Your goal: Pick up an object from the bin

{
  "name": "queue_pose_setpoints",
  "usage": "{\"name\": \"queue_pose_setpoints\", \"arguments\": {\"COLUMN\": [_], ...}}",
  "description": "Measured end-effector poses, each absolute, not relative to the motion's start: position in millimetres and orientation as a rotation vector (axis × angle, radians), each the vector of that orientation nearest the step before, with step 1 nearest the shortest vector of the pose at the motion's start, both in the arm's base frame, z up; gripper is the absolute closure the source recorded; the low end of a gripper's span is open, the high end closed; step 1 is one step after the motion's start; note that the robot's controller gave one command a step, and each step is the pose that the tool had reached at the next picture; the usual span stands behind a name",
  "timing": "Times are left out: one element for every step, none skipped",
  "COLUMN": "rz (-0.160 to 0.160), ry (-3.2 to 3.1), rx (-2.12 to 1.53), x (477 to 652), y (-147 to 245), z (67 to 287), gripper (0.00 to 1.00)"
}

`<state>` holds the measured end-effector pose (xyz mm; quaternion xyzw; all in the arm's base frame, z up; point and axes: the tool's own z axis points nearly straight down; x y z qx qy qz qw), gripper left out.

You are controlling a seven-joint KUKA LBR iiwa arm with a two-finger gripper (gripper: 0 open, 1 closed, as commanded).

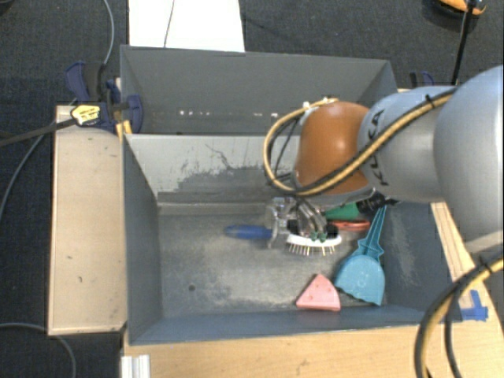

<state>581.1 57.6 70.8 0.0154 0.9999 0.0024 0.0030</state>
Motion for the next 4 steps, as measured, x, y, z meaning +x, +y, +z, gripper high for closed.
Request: {"name": "queue_pose_setpoints", "arguments": {"rz": [0.009,0.009,0.009,0.01], "ry": [3.137,3.137,3.141,3.137], "rx": [-0.003,-0.001,0.014,0.071], "x": [585.0,585.0,579.2,587.3], "y": [59.8,59.8,58.0,55.9], "z": [136.1,136.1,182.9,243.9], "gripper": [1.0,1.0,1.0,1.0]}}
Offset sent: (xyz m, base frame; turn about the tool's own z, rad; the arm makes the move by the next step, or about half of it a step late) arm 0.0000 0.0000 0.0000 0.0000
